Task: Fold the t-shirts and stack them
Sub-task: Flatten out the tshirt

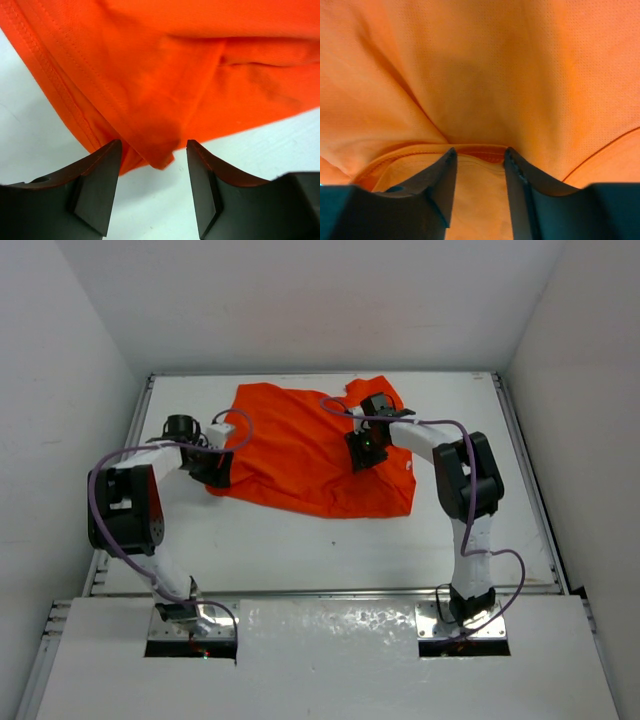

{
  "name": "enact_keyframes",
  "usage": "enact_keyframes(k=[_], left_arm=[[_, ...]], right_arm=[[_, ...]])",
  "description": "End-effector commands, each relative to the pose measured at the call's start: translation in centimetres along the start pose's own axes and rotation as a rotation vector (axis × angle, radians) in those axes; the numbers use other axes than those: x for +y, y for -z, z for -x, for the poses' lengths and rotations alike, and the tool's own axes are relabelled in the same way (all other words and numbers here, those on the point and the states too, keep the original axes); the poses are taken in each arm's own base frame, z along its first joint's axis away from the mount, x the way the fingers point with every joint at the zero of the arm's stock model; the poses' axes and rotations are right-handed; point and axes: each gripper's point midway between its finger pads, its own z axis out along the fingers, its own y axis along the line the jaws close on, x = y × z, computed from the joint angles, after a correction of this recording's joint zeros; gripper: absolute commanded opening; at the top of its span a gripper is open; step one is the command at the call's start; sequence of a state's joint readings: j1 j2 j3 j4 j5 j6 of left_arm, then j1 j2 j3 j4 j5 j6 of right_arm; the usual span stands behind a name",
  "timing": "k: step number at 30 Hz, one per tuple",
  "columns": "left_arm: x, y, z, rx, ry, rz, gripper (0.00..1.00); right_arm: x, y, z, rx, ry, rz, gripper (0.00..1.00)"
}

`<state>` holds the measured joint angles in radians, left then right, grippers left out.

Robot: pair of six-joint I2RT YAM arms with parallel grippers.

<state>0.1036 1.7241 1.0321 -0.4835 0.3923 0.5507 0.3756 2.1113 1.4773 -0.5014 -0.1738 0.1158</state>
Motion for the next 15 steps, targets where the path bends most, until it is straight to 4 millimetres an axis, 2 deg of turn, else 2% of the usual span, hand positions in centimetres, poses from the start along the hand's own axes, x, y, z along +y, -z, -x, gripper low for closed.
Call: enact_keyframes(k=[1,3,5,7,10,13,15], left_arm=[[-1.7,2.3,2.2,-0.089,-0.073,-0.042,0.53],[-1.3,2.6,1.9,-0.073,-0.085,-0.008,0.53],[-0.7,2.4,0.7,-0.027,-0.086,0.024,0.53],[-0.6,1.9,-0.5,0.005,-0.086,0.030,0.53],[-0.3,1.3,-1.1,0.018,-0.094,0.066,0.53],[0.4,0.5,0.3,-0.021,-0.107,0.105,0.53],[0.2,0.4,0.8,-0.038,-0.086,0.098,0.53]], right_arm=[[-0.1,0.5,0.7,-0.017,0.030,-0.012,0.41],[0.0,0.6,0.6,-0.016,0.034,-0.010,0.36],[0.2,0.6,0.4,-0.011,0.042,-0.007,0.35],[0.2,1.1,0.5,-0.009,0.050,-0.008,0.47],[0.3,1.9,1.3,-0.038,0.062,-0.010,0.53],[0.2,2.8,2.5,-0.076,0.079,-0.029,0.54],[0.2,2.9,2.6,-0.074,0.088,-0.031,0.54]])
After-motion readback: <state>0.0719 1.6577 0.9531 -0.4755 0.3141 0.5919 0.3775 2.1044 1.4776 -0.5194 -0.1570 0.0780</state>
